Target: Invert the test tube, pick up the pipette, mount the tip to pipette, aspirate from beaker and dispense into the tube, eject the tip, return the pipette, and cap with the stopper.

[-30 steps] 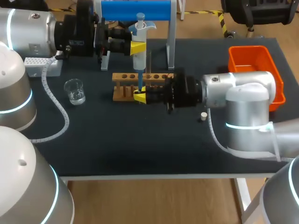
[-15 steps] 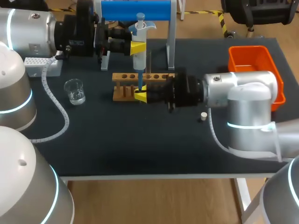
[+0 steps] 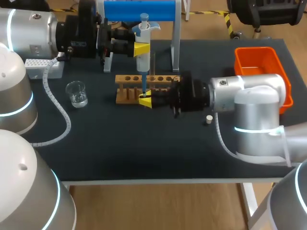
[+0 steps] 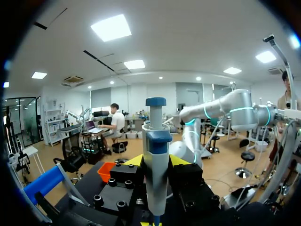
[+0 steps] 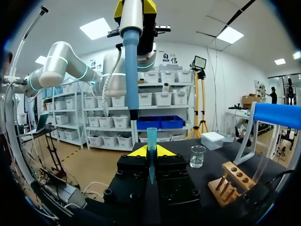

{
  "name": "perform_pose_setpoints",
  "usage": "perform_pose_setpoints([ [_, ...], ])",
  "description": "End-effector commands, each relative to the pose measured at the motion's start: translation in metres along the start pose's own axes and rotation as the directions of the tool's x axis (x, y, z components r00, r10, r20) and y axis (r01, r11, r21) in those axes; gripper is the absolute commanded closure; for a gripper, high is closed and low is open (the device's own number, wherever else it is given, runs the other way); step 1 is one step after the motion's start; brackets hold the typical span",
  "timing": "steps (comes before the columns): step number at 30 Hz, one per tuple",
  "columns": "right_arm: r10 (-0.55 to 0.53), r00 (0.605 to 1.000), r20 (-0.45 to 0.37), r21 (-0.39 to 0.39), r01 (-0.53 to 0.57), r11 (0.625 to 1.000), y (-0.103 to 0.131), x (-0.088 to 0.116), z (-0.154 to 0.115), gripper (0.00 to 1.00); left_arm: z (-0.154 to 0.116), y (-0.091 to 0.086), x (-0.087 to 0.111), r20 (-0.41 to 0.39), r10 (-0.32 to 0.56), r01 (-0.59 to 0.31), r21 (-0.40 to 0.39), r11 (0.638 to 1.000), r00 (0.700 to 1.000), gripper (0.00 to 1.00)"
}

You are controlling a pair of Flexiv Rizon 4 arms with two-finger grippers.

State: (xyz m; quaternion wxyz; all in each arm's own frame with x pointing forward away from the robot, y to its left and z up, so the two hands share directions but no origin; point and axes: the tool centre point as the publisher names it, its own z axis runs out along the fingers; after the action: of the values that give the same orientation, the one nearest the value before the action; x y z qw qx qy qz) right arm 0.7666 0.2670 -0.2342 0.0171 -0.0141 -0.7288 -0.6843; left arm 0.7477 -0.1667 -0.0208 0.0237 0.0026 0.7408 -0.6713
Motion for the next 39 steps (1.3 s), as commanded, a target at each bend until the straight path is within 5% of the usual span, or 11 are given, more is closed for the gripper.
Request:
perform_pose_setpoints([
  [1,0.0,1.0,-0.004,0.001,0.0,1.0,0.001,0.0,0.001,1.0,-0.001,0.0,0.0,-0.002,0.001,-0.001,0.0,1.0,1.0,1.0],
  [18,-0.021,1.0,-0.007,-0.022,0.021,1.0,0.014,0.002,-0.002,1.0,-0.001,0.0,0.0,-0.002,0.001,-0.001,0.0,1.0,1.0,1.0],
  [39,-0.001,1.0,-0.021,-0.009,0.001,1.0,0.003,0.009,0.003,1.0,-0.001,0.0,0.0,-0.002,0.001,-0.001,0.0,1.0,1.0,1.0],
])
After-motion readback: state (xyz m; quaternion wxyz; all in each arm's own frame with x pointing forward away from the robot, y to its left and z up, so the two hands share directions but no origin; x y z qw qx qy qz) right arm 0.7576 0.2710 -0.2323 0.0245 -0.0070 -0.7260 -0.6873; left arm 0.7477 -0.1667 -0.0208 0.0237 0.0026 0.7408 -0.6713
